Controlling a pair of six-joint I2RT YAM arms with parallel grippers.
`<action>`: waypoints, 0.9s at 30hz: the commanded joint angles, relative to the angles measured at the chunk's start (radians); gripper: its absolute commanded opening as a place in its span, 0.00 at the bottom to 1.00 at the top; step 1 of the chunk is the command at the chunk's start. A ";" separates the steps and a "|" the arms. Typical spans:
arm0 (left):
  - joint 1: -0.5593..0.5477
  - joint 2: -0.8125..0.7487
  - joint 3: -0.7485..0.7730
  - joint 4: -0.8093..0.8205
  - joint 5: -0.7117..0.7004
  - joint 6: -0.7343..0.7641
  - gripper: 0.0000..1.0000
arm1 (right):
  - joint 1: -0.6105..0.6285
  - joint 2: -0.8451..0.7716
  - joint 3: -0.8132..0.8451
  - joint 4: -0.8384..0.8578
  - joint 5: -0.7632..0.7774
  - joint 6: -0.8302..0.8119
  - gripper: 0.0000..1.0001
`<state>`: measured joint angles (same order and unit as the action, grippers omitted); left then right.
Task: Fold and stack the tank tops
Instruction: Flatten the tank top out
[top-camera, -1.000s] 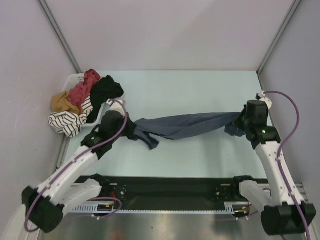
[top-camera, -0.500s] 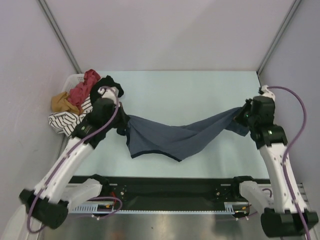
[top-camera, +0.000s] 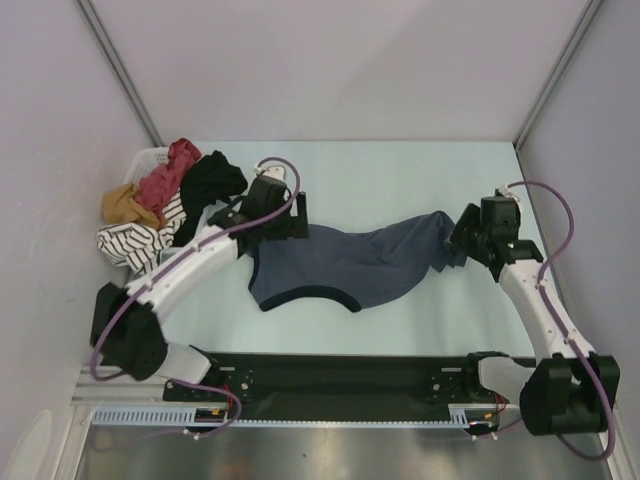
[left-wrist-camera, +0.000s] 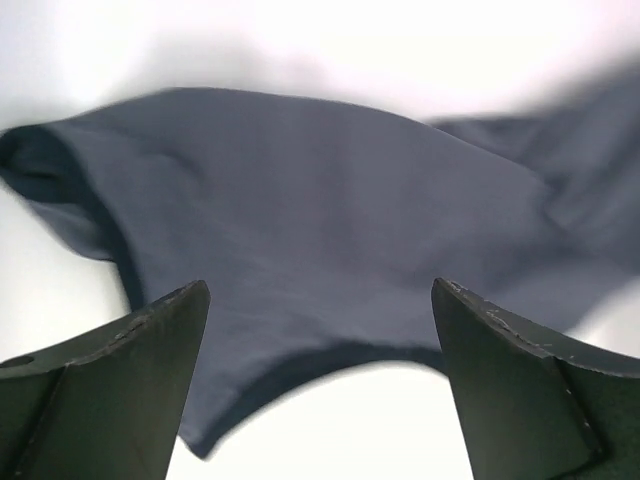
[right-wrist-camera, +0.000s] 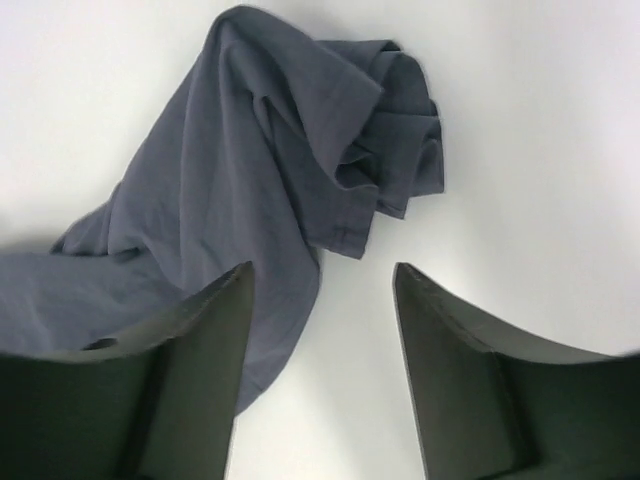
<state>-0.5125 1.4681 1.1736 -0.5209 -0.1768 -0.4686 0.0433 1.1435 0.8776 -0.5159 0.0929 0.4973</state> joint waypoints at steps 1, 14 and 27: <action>-0.104 -0.167 -0.086 0.042 -0.006 0.002 0.97 | -0.019 -0.083 -0.057 0.027 0.071 0.004 0.61; -0.494 -0.094 -0.224 0.254 0.125 -0.136 0.90 | -0.086 0.070 -0.126 0.142 0.018 0.040 0.54; -0.557 0.251 -0.120 0.409 0.234 -0.157 0.62 | -0.092 0.042 -0.135 0.160 0.033 0.034 0.49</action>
<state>-1.0691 1.6993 0.9943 -0.1909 0.0135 -0.6136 -0.0437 1.2179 0.7403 -0.3828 0.1188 0.5312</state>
